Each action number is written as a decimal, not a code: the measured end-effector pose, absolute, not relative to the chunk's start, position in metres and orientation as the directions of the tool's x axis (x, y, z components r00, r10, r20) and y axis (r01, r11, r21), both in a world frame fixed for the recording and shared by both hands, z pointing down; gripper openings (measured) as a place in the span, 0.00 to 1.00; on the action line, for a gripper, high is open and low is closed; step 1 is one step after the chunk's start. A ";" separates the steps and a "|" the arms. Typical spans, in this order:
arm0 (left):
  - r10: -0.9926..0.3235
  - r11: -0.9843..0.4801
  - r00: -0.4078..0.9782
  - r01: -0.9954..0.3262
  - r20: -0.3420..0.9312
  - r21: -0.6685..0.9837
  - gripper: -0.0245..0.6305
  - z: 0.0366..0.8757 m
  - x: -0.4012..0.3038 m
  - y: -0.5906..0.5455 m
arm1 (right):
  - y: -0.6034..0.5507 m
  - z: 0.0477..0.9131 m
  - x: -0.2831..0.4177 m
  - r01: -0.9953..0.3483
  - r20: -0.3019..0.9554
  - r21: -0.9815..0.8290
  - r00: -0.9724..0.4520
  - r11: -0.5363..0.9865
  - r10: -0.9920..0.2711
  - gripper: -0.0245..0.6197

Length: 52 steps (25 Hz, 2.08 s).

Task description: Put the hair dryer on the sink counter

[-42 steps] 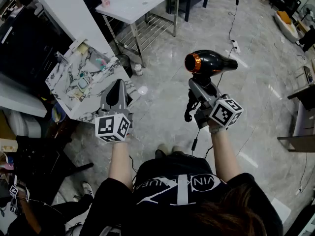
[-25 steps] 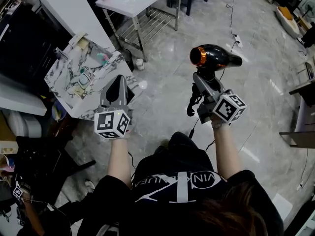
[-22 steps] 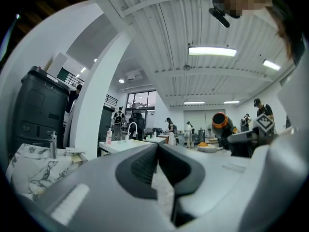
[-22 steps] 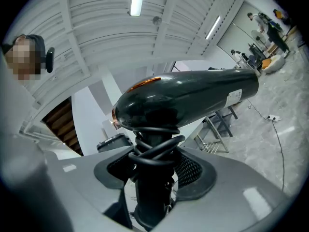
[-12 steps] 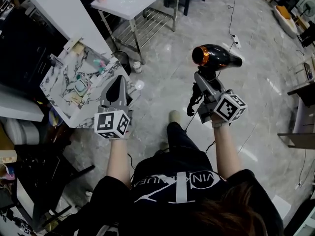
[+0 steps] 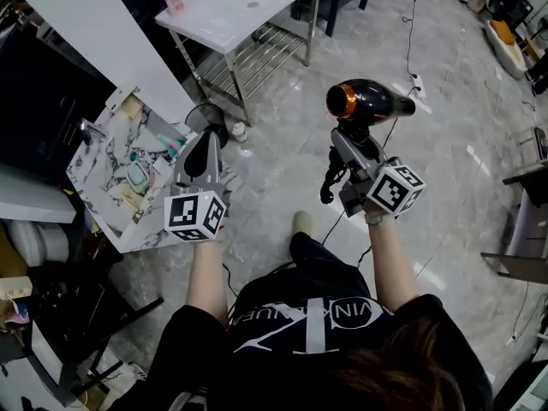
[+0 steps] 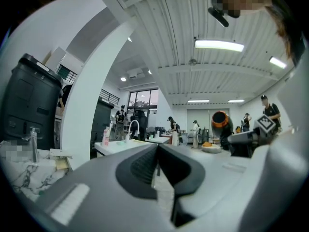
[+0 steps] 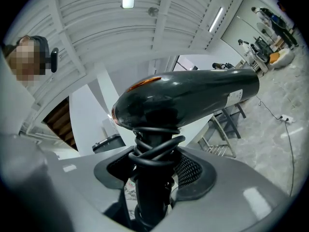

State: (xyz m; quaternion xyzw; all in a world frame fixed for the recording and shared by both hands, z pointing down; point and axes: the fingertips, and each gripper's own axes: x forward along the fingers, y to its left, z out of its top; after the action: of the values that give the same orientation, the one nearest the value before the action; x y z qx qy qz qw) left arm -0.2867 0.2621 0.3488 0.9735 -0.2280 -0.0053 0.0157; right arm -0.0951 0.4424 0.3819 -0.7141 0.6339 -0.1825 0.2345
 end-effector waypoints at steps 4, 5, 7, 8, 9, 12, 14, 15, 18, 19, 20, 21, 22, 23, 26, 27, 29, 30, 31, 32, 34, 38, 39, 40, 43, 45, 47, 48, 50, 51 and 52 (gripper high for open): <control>-0.463 -0.886 0.886 -0.463 0.006 0.037 0.04 0.351 -0.254 0.238 | 0.415 0.384 -0.063 -0.818 -0.033 -0.572 0.103 -0.066 -0.994 0.44; -0.467 -0.883 0.884 -0.467 0.008 0.038 0.04 0.351 -0.245 0.233 | 0.409 0.385 -0.055 -0.818 -0.030 -0.572 0.096 -0.062 -0.995 0.44; -0.473 -0.880 0.881 -0.473 0.011 0.037 0.04 0.353 -0.230 0.223 | 0.398 0.386 -0.040 -0.820 -0.024 -0.569 0.083 -0.055 -0.996 0.44; -0.476 -0.879 0.879 -0.476 0.013 0.037 0.04 0.353 -0.222 0.218 | 0.392 0.386 -0.033 -0.822 -0.023 -0.567 0.076 -0.050 -0.997 0.44; -0.479 -0.877 0.878 -0.479 0.014 0.037 0.04 0.354 -0.216 0.214 | 0.387 0.387 -0.027 -0.823 -0.024 -0.566 0.070 -0.045 -0.997 0.44; -0.487 -0.872 0.873 -0.487 0.013 0.036 0.04 0.355 -0.196 0.204 | 0.374 0.388 -0.009 -0.825 -0.023 -0.565 0.054 -0.032 -0.998 0.44; -0.494 -0.868 0.869 -0.494 0.009 0.037 0.04 0.356 -0.184 0.196 | 0.366 0.390 0.003 -0.826 -0.022 -0.563 0.045 -0.025 -0.999 0.44; -0.499 -0.866 0.866 -0.499 0.005 0.038 0.04 0.356 -0.178 0.192 | 0.362 0.391 0.009 -0.827 -0.021 -0.561 0.040 -0.021 -0.999 0.44; -0.511 -0.859 0.860 -0.510 -0.001 0.045 0.04 0.359 -0.162 0.184 | 0.352 0.393 0.026 -0.833 -0.020 -0.554 0.026 -0.010 -0.999 0.44; -0.512 -0.858 0.859 -0.512 0.000 0.047 0.04 0.360 -0.158 0.182 | 0.350 0.392 0.030 -0.833 -0.020 -0.553 0.023 -0.008 -1.000 0.44; -0.513 -0.858 0.859 -0.512 0.002 0.049 0.04 0.361 -0.153 0.181 | 0.347 0.393 0.034 -0.833 -0.020 -0.553 0.020 -0.006 -1.000 0.44; -0.512 -0.858 0.859 -0.512 0.004 0.049 0.04 0.363 -0.149 0.179 | 0.345 0.393 0.038 -0.833 -0.021 -0.553 0.018 -0.003 -1.000 0.44; -0.511 -0.858 0.859 -0.511 0.007 0.048 0.04 0.364 -0.146 0.178 | 0.343 0.394 0.041 -0.833 -0.020 -0.553 0.015 -0.002 -1.000 0.44; -0.510 -0.859 0.860 -0.510 0.008 0.048 0.04 0.364 -0.142 0.176 | 0.341 0.395 0.044 -0.834 -0.019 -0.552 0.013 0.000 -1.000 0.44; -0.512 -0.858 0.859 -0.511 0.004 0.046 0.04 0.363 -0.132 0.172 | 0.335 0.397 0.054 -0.835 -0.015 -0.550 0.007 0.002 -1.000 0.44; -0.513 -0.857 0.858 -0.513 0.002 0.045 0.04 0.363 -0.129 0.171 | 0.333 0.398 0.057 -0.835 -0.014 -0.550 0.004 0.004 -1.000 0.44; -0.518 -0.855 0.856 -0.517 0.003 0.045 0.04 0.363 -0.123 0.168 | 0.328 0.399 0.063 -0.835 -0.010 -0.550 -0.001 0.007 -1.000 0.44; -0.521 -0.852 0.853 -0.521 0.007 0.045 0.04 0.364 -0.121 0.166 | 0.326 0.399 0.065 -0.834 -0.009 -0.551 -0.005 0.009 -1.000 0.44; -0.525 -0.850 0.851 -0.525 0.010 0.047 0.04 0.365 -0.119 0.163 | 0.322 0.399 0.067 -0.834 -0.007 -0.552 -0.010 0.012 -1.000 0.44; -0.529 -0.847 0.848 -0.529 0.013 0.048 0.04 0.366 -0.117 0.160 | 0.318 0.399 0.069 -0.834 -0.005 -0.552 -0.016 0.016 -1.000 0.44; -0.535 -0.843 0.844 -0.535 0.015 0.050 0.04 0.369 -0.113 0.152 | 0.307 0.400 0.074 -0.835 -0.002 -0.550 -0.028 0.024 -1.000 0.44; -0.551 -0.833 0.835 -0.551 0.015 0.055 0.04 0.375 -0.099 0.125 | 0.279 0.403 0.087 -0.836 0.001 -0.547 -0.052 0.043 -0.999 0.44; -0.555 -0.830 0.832 -0.555 0.015 0.057 0.04 0.376 -0.094 0.116 | 0.271 0.404 0.092 -0.837 0.001 -0.545 -0.057 0.047 -0.998 0.44; -0.560 -0.827 0.828 -0.560 0.014 0.058 0.04 0.377 -0.089 0.107 | 0.263 0.404 0.096 -0.838 0.001 -0.544 -0.062 0.051 -0.998 0.44; -0.583 -0.811 0.813 -0.582 0.002 0.060 0.04 0.373 -0.074 0.076 | 0.234 0.403 0.112 -0.834 -0.003 -0.547 -0.081 0.069 -0.997 0.44; -0.594 -0.803 0.804 -0.593 0.001 0.057 0.04 0.372 -0.063 0.058 | 0.214 0.402 0.123 -0.832 -0.004 -0.549 -0.092 0.079 -0.996 0.44; -0.600 -0.799 0.800 -0.599 0.005 0.055 0.04 0.372 -0.052 0.041 | 0.194 0.402 0.135 -0.830 -0.003 -0.551 -0.100 0.085 -0.995 0.44; -0.603 -0.796 0.798 -0.602 0.007 0.055 0.04 0.371 -0.048 0.032 | 0.183 0.401 0.140 -0.828 -0.003 -0.553 -0.105 0.089 -0.994 0.44; -0.611 -0.790 0.792 -0.610 0.009 0.057 0.04 0.369 -0.041 0.013 | 0.160 0.400 0.148 -0.824 -0.002 -0.558 -0.118 0.099 -0.993 0.44; -0.616 -0.786 0.788 -0.615 0.010 0.058 0.04 0.369 -0.038 0.003 | 0.149 0.400 0.151 -0.823 0.000 -0.559 -0.125 0.104 -0.992 0.44; -0.621 -0.782 0.784 -0.620 0.010 0.059 0.04 0.368 -0.036 -0.007 | 0.138 0.400 0.154 -0.822 0.002 -0.559 -0.133 0.109 -0.991 0.44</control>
State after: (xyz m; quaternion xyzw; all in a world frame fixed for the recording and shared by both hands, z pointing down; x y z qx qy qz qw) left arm -0.0358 -0.0067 0.3682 0.9440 -0.3285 -0.0048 0.0294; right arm 0.1542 0.1383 0.3997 -0.6300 0.7194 -0.2208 0.1919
